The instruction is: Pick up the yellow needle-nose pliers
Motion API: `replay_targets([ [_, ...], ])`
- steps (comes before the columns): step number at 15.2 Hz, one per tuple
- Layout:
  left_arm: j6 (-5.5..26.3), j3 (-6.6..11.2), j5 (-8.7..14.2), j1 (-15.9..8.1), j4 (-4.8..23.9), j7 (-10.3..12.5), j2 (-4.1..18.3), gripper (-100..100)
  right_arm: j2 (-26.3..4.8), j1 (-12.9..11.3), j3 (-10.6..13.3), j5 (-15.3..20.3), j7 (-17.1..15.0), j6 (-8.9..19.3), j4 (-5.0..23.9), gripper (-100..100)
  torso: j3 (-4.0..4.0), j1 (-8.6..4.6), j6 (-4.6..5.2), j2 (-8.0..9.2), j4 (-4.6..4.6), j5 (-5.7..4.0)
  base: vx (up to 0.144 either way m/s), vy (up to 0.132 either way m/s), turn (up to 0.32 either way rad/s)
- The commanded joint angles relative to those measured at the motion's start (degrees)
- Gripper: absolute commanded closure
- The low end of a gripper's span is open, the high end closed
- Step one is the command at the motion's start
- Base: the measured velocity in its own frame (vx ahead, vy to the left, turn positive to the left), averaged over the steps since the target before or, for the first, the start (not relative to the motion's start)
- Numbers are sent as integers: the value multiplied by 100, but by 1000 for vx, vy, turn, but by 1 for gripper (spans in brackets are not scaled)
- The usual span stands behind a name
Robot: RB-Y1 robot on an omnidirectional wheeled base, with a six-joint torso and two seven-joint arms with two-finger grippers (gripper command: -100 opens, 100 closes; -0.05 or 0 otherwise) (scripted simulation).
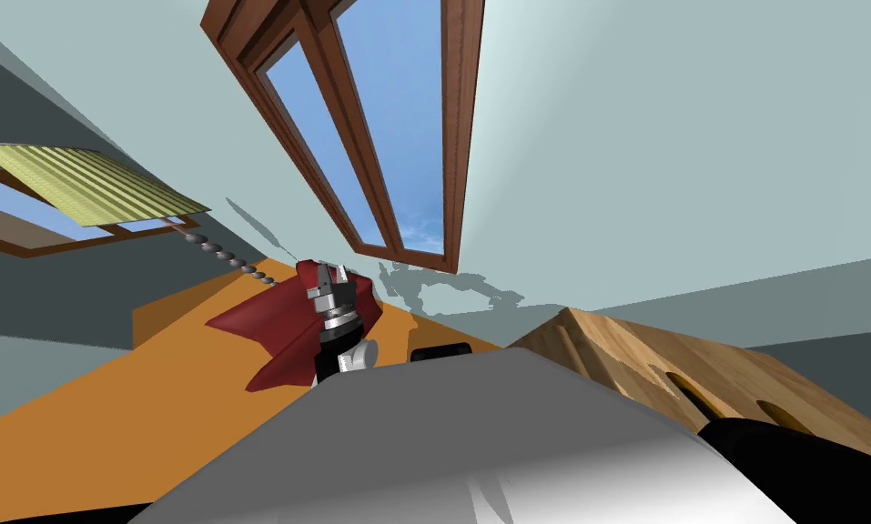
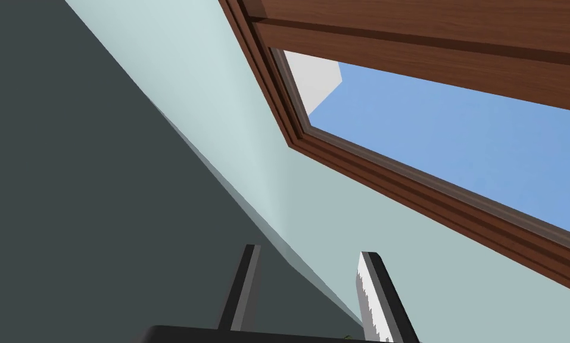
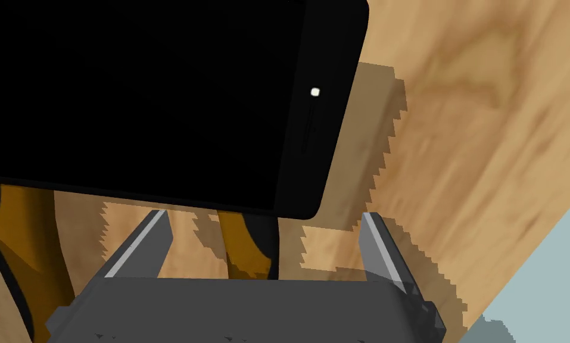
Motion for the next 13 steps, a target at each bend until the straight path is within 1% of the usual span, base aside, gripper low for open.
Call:
replay_targets([
  [1,0,0,0,0,0,0,0,0,131,-184,184,48,68,71,63,-100,0,0,0,0,0,0,28,-31,41],
  [2,0,0,0,0,0,0,0,0,171,-224,230,61,84,97,65,-100,-2,-3,0,-3,-1,-1,21,-26,35],
  [3,0,0,0,0,0,0,0,0,109,-128,142,39,43,86,12,-100,-2,-3,0,-3,-1,-1,12,-14,13],
  [4,0,0,0,0,0,0,0,0,120,-140,159,43,50,101,11,100,-2,0,0,-2,-1,0,4,-6,1],
  [8,0,0,0,0,0,0,0,0,118,-138,158,44,51,104,13,100,1,7,-1,2,1,-1,0,-1,-1],
  [9,0,0,0,0,0,0,0,0,-26,-25,-2,-3,4,-37,55,100,1,7,-1,3,1,0,-13,16,-55],
  [12,0,0,0,0,0,0,0,0,-144,95,-142,-42,-43,-117,50,100,6,22,2,11,1,9,-24,29,-56],
  [13,0,0,0,0,0,0,0,0,-88,-4,-53,-18,-6,-106,105,100,6,23,1,12,2,9,-12,12,-10],
])
